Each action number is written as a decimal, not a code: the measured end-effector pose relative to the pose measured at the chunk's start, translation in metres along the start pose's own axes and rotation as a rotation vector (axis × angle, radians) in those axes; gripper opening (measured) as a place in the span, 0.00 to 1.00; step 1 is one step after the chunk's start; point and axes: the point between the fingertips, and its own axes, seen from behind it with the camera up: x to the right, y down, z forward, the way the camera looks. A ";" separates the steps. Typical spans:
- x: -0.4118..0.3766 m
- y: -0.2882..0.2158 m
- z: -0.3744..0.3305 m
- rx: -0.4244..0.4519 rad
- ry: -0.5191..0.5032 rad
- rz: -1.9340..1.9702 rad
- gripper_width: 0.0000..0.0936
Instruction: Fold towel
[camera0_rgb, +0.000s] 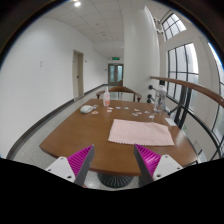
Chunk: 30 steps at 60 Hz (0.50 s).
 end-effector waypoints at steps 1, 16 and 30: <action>0.000 0.000 0.001 -0.002 -0.001 -0.001 0.88; 0.012 -0.007 0.071 -0.072 0.021 -0.021 0.84; 0.001 0.014 0.093 -0.198 0.004 -0.015 0.72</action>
